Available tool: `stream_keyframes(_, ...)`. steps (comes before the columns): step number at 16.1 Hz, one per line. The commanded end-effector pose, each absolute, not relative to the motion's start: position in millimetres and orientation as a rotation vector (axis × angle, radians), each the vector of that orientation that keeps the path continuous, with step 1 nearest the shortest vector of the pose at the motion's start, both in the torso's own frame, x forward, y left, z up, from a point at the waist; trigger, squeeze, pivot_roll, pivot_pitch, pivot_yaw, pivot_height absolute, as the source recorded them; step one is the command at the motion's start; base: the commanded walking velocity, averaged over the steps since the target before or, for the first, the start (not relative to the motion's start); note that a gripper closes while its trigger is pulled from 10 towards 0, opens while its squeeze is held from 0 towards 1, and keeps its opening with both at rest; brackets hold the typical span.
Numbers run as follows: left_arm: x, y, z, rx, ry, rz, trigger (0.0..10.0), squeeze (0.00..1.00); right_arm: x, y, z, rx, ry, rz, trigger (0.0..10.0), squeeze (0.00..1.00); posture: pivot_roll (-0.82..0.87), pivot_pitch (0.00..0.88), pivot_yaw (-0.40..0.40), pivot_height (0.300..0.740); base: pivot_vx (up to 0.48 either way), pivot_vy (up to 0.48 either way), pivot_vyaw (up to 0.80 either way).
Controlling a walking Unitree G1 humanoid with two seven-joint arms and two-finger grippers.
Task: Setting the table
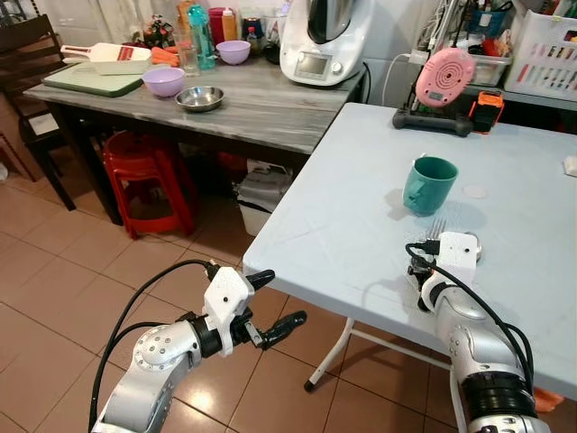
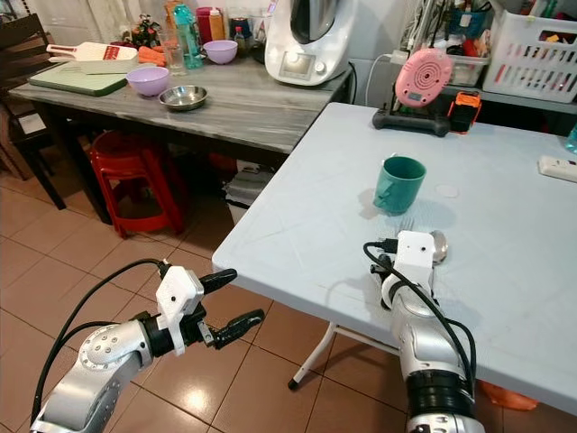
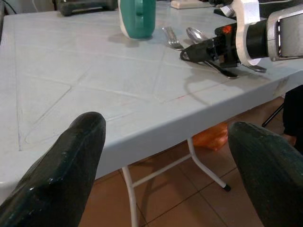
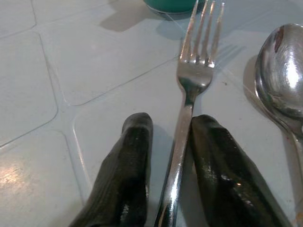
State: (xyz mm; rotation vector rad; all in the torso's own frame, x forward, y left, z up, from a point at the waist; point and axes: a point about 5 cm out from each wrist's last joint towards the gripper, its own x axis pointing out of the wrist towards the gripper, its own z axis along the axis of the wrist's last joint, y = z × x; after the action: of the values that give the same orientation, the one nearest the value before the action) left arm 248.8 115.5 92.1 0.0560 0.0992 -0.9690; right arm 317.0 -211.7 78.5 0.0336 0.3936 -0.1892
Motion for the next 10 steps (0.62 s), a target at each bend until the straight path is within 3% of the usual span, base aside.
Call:
stream_keyframes(1, 246.6, 115.0, 94.0, 0.066, 0.094, -0.991, 10.0, 0.0, 307.2, -221.7, 67.6, 0.039, 0.443, -0.233, 0.0, 0.0, 0.01, 0.0, 0.01, 0.74, 0.0, 0.0, 0.0)
stream_keyframes(10, 245.4, 115.2, 87.7, 0.076, 0.11, -1.004, 10.0, 0.0, 301.1, -223.7, 63.1, 0.056, 0.456, -0.248, 0.0, 0.0, 0.02, 0.0, 0.009, 0.74, 0.0, 0.0, 0.0)
